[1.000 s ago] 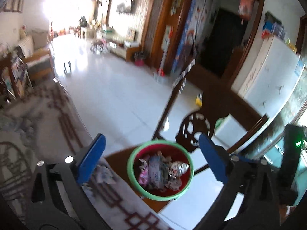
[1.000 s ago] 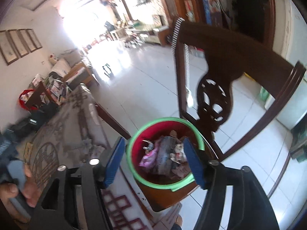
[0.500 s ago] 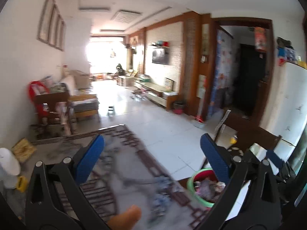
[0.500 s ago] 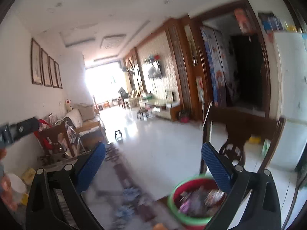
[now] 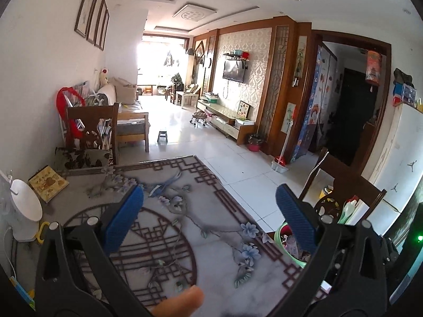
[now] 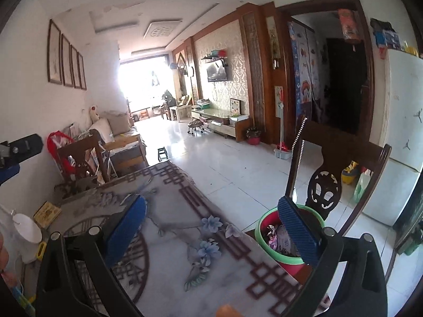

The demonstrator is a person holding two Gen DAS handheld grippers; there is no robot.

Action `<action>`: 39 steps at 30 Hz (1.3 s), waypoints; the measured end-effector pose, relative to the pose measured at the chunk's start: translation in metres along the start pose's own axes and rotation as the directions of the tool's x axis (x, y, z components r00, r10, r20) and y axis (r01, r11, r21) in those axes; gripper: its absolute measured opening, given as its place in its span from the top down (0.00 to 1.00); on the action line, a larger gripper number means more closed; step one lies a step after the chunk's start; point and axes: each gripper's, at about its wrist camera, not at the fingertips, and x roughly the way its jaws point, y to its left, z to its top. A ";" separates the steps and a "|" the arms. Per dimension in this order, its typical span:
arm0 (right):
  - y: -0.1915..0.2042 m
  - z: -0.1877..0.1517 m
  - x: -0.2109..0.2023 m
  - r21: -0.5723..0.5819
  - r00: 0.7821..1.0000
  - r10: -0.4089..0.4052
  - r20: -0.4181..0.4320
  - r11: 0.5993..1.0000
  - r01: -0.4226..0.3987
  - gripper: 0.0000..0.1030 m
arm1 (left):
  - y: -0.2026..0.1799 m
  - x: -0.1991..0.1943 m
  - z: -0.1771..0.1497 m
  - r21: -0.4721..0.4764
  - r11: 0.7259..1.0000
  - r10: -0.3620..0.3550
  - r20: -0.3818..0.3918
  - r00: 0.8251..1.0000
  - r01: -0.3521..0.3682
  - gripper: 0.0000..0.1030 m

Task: Collect trash

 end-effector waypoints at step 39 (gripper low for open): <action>0.024 -0.013 -0.016 -0.041 0.999 0.021 -0.035 0.999 -0.022 0.06 | 0.020 -0.007 -0.010 -0.029 1.000 -0.006 -0.040 0.999 0.005 0.05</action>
